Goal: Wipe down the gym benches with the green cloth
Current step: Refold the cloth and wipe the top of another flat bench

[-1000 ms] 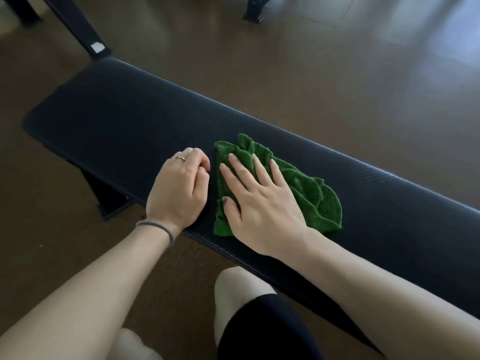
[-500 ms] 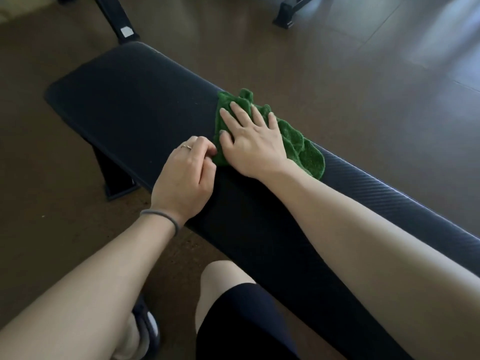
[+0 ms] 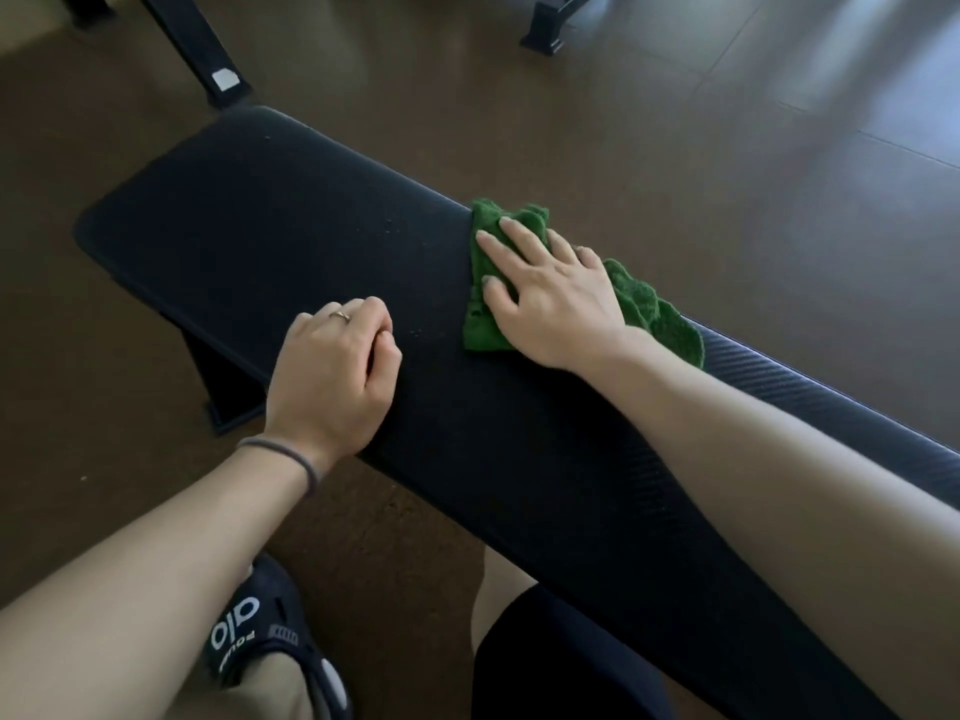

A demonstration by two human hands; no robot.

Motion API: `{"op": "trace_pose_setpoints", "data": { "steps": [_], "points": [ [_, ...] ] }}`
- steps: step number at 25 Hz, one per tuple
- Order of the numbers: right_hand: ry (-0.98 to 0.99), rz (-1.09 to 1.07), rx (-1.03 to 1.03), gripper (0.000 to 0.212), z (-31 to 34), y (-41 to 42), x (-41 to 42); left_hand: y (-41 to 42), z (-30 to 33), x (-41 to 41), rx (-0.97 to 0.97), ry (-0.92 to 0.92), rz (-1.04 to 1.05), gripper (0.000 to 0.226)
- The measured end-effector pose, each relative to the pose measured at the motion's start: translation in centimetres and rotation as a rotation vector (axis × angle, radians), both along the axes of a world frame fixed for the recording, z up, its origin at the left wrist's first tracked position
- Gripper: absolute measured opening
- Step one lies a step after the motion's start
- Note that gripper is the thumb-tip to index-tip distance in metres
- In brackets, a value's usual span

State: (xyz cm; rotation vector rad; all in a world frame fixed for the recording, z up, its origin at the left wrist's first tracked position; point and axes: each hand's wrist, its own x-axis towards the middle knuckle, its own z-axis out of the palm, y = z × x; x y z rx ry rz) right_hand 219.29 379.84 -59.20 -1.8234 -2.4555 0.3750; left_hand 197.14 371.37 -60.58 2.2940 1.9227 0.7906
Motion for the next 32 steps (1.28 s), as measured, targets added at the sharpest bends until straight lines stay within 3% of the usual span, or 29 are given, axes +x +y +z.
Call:
{"op": "trace_pose_setpoints", "data": {
  "steps": [6,10,17,21,24,26,30,32],
  "points": [
    [-0.038,-0.171,0.105,0.061,0.0,-3.7,5.0,-0.1,0.0,0.1,0.007,-0.063,0.015,0.014],
    [-0.143,-0.183,0.036,0.07,0.6,-4.2,5.1,-0.1,0.1,0.2,-0.008,-0.076,0.004,0.012],
    [-0.042,-0.039,0.003,0.067,0.6,5.0,-5.7,-0.2,0.2,0.1,-0.011,-0.071,-0.003,0.014],
    [-0.063,0.051,0.043,0.067,0.4,-1.9,-2.1,0.6,0.9,-1.1,-0.011,-0.192,-0.015,0.016],
    [-0.09,0.126,0.011,0.067,0.6,-5.6,-0.5,2.2,0.5,-4.7,0.05,-0.177,0.191,0.022],
    [-0.095,0.13,0.038,0.066,0.4,-3.1,-1.6,2.5,0.1,-5.9,0.031,-0.167,0.295,0.031],
    [-0.051,0.07,0.018,0.065,0.0,4.9,-6.5,2.6,-0.2,-5.6,-0.009,-0.145,0.282,0.041],
    [-0.05,0.025,0.023,0.065,0.2,4.6,-7.8,2.7,-0.1,-5.8,-0.004,-0.154,0.284,0.043]
  ]
}}
